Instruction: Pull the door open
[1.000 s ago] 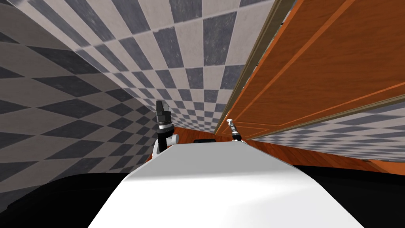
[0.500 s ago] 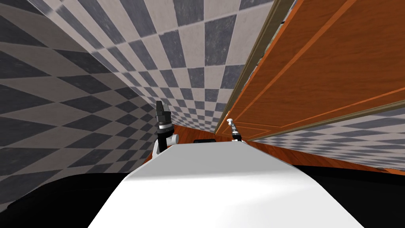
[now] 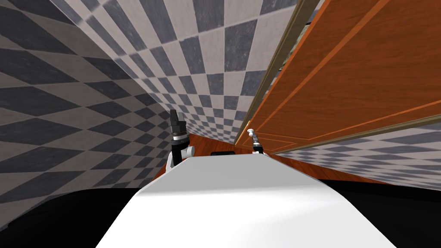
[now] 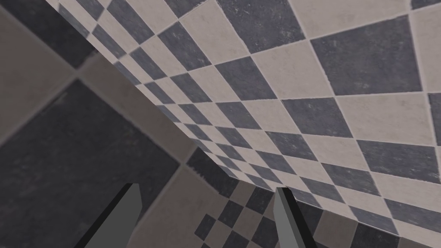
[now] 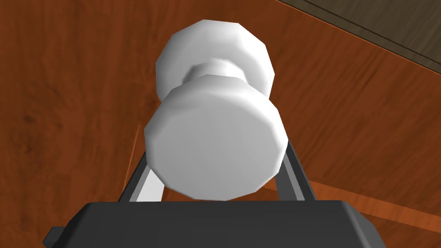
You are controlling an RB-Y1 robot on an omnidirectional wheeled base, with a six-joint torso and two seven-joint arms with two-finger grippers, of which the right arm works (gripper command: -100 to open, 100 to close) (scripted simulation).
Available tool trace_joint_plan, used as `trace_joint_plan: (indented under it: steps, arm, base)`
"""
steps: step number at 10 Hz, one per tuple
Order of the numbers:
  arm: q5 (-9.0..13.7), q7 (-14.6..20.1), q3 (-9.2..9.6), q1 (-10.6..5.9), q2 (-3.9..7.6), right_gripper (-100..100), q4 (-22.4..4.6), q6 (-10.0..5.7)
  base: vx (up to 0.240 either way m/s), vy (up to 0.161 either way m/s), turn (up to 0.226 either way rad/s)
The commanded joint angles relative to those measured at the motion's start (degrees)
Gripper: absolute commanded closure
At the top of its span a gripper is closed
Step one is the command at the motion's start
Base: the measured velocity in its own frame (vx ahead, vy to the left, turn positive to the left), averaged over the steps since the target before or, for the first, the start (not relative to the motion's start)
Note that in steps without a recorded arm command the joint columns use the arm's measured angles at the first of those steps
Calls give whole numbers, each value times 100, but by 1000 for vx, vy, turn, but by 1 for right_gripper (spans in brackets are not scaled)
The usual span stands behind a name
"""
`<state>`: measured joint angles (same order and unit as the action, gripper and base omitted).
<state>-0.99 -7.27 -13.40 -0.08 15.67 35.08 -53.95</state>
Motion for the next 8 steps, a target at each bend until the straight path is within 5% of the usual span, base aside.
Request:
trace_joint_plan:
  steps: [1, 8]
  arm:
    - [38, 158, 7, -5, -11, 100, 11, 5]
    - [351, 1108, 10, -52, -20, 100, -16, 70]
  base:
    - [-36, -22, 52]
    - [-56, -21, 82]
